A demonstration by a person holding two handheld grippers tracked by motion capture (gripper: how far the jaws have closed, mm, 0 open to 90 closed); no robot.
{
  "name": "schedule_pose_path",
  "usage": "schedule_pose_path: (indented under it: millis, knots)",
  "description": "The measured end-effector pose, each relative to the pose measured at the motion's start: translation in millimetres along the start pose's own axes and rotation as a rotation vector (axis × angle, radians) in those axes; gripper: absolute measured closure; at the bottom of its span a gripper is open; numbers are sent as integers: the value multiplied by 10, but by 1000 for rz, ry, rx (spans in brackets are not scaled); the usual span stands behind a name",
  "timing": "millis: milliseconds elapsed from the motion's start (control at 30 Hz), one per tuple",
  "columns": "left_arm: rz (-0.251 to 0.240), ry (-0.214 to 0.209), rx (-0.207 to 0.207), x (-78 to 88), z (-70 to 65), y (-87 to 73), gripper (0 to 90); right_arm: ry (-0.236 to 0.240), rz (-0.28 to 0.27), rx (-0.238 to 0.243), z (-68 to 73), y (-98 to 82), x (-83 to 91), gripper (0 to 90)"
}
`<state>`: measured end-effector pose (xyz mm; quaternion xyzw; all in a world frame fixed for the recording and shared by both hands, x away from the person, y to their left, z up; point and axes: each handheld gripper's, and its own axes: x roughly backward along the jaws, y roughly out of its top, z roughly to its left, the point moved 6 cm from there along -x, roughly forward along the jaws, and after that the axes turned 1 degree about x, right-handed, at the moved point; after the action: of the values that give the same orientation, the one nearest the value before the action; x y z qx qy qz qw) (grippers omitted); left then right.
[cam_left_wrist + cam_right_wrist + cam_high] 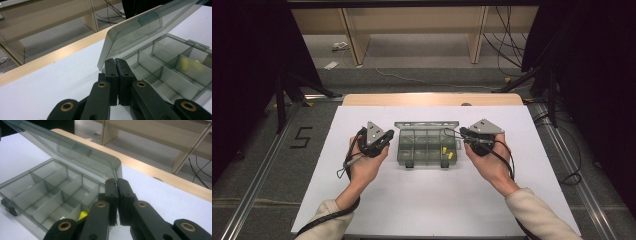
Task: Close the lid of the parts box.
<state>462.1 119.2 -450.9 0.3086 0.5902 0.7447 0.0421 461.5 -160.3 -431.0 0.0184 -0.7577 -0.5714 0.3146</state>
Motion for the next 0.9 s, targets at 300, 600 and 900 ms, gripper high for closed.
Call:
schedule_pose_path:
  millis: [300, 600, 900]
  knots:
    - [25, -11, 10, 64, 23, -133, 875, 45, 54, 5, -44, -170, 58, 860]
    - [46, 26, 60, 72, 178, -172, 899, 45, 54, -76, -250, -152, 58, 900]
    - [5, 61, 81, 53, 253, 43, 791, 84, 36, -106, -263, 43, -33, 900]
